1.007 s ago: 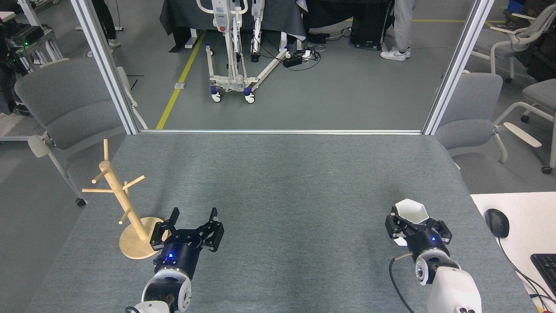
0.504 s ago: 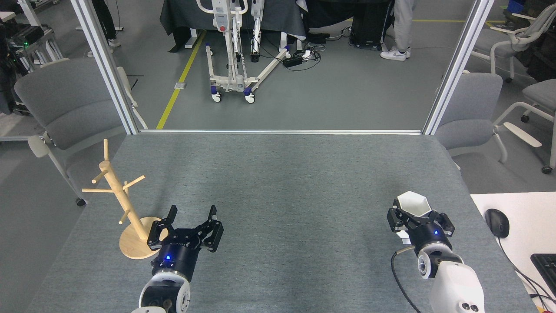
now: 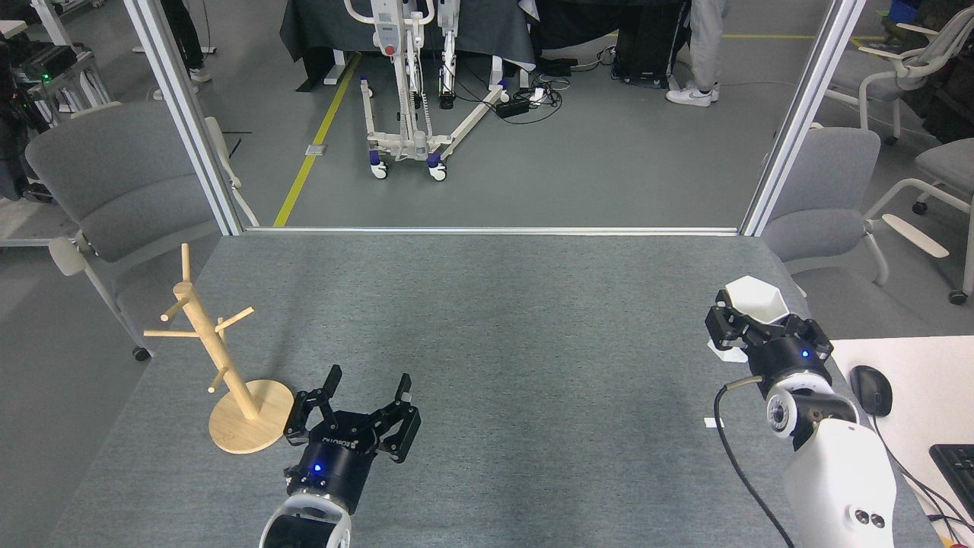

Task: Hang cup on storage rack
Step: 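Lift the cup with the right gripper and bring the left gripper toward it, then grasp the white cup with the left gripper beside the right gripper, then release the cup from the right gripper and withdraw it, then carry the cup with the left gripper past the wooden stand, then move the held cup toward a peg of the wooden stand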

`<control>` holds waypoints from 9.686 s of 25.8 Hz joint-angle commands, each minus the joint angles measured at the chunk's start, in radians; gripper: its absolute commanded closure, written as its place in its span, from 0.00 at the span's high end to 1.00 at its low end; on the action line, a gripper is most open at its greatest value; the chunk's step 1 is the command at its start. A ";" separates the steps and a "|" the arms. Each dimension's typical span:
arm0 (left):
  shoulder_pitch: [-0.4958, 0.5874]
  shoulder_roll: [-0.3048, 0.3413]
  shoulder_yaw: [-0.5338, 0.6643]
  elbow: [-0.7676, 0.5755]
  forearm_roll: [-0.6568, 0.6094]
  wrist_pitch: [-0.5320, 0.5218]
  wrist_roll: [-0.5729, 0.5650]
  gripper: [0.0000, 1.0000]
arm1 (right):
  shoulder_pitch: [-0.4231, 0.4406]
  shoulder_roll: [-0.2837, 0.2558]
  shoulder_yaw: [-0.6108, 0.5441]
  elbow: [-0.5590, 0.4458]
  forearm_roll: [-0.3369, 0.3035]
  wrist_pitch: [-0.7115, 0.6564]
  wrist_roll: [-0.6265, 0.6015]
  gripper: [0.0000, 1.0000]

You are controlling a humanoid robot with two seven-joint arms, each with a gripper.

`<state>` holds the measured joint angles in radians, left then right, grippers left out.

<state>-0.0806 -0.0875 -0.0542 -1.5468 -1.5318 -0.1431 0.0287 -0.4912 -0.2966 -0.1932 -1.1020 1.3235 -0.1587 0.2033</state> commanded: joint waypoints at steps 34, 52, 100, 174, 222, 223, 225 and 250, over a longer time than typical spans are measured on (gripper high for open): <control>-0.301 -0.006 -0.455 0.209 -0.110 -0.090 0.002 0.99 | 0.080 0.206 0.393 -0.578 0.187 0.703 0.395 0.00; -0.456 -0.054 -0.519 0.363 -0.116 -0.093 -0.012 0.99 | 0.146 0.301 0.540 -0.553 0.241 0.763 0.393 0.00; -0.535 -0.055 -0.538 0.499 -0.102 -0.131 -0.016 0.00 | 0.148 0.309 0.540 -0.527 0.244 0.763 0.383 0.00; 0.127 0.328 -0.069 -0.184 -0.108 -0.297 -0.059 0.00 | 0.356 0.053 -0.006 -0.414 0.017 -0.015 -0.242 0.99; -0.127 0.296 0.620 0.237 -0.237 -0.240 -0.110 0.00 | 0.401 0.085 0.000 -0.348 0.010 -0.015 -0.240 1.00; -0.127 0.301 0.620 0.238 -0.238 -0.240 -0.112 0.00 | 0.399 0.083 0.000 -0.346 0.011 -0.016 -0.240 1.00; -0.127 0.302 0.619 0.235 -0.238 -0.237 -0.112 0.00 | 0.402 0.085 -0.002 -0.340 0.011 -0.016 -0.242 1.00; -0.061 0.275 0.531 0.045 -0.396 -0.236 -0.112 0.00 | 0.370 0.152 0.001 -0.337 0.034 -0.024 -0.240 1.00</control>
<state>-0.1429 0.1915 0.4869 -1.5020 -1.9198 -0.3810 -0.0823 -0.1187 -0.1410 -0.1940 -1.4394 1.3570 -0.1792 -0.0370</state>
